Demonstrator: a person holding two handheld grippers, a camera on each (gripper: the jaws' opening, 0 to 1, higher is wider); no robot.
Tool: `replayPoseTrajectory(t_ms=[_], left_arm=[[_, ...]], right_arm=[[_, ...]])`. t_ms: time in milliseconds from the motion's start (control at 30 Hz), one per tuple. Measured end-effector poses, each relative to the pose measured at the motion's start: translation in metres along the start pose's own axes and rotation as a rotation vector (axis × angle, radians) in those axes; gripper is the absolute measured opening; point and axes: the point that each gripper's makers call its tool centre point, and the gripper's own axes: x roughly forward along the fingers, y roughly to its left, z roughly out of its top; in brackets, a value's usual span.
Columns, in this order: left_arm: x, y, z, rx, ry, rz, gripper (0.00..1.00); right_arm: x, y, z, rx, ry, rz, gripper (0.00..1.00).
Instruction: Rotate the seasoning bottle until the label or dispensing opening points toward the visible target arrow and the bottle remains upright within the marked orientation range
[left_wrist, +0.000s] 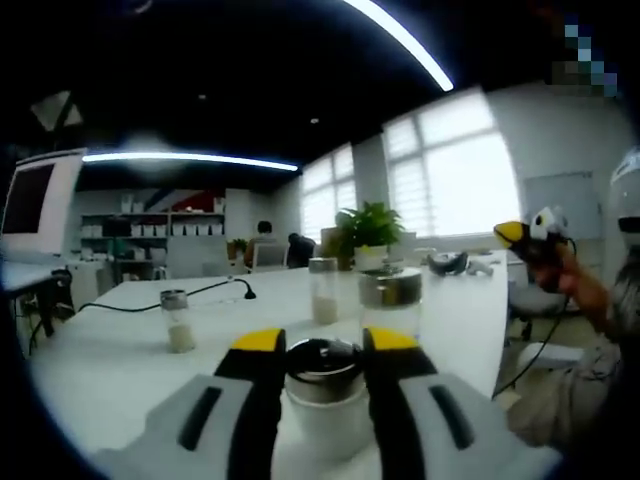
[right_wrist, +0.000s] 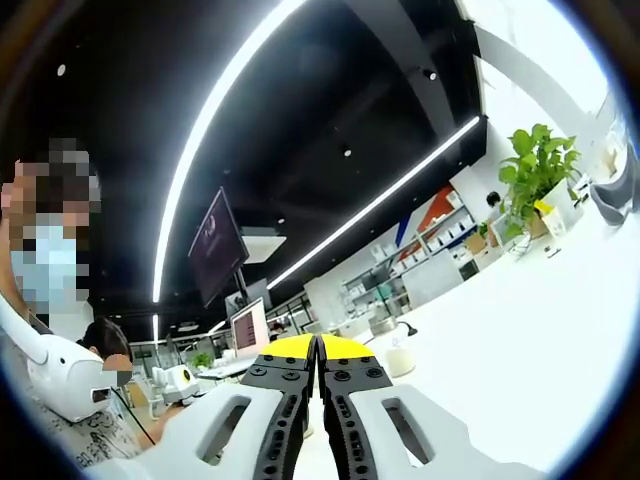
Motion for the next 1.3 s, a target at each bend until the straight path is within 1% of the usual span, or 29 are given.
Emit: replayPoseTrajectory(t_ms=[233,433,500,567,667,800,1033,1133,1300], left_arm=[[0.001,0.0,-0.001,-0.01,0.011,-0.049,0.32],[0.002,-0.002,-0.001,-0.022,0.024,-0.141,0.32],[0.001,-0.003,-0.001,-0.015,0.029,-0.174,0.32],[0.002,-0.003,-0.001,-0.029,0.035,-0.196,0.32],[0.001,-0.003,-0.002,-0.026,0.04,-0.223,0.32],[0.0,-0.004,-0.002,-0.042,0.043,-0.282,0.32],[-0.001,-0.007,-0.002,-0.049,0.047,-0.332,0.32],[-0.001,-0.009,-0.002,-0.037,0.056,-0.354,0.32],[0.0,-0.011,-0.002,-0.033,0.07,-0.41,0.32]], right_arm=[[0.0,0.0,-0.001,0.002,-0.002,-0.001,0.0],[0.0,0.0,0.0,0.001,-0.004,-0.001,0.0],[0.0,0.0,0.0,0.001,-0.003,0.001,0.0],[0.0,0.001,0.0,0.0,-0.003,0.003,0.0],[0.001,0.003,0.0,-0.003,-0.002,0.008,0.0],[0.001,0.004,-0.002,-0.008,0.003,0.012,0.0],[0.002,0.005,-0.001,-0.009,0.002,0.018,0.0],[0.002,0.006,-0.001,-0.013,0.003,0.021,0.0],[0.003,0.008,0.0,-0.017,0.002,0.03,0.0]])
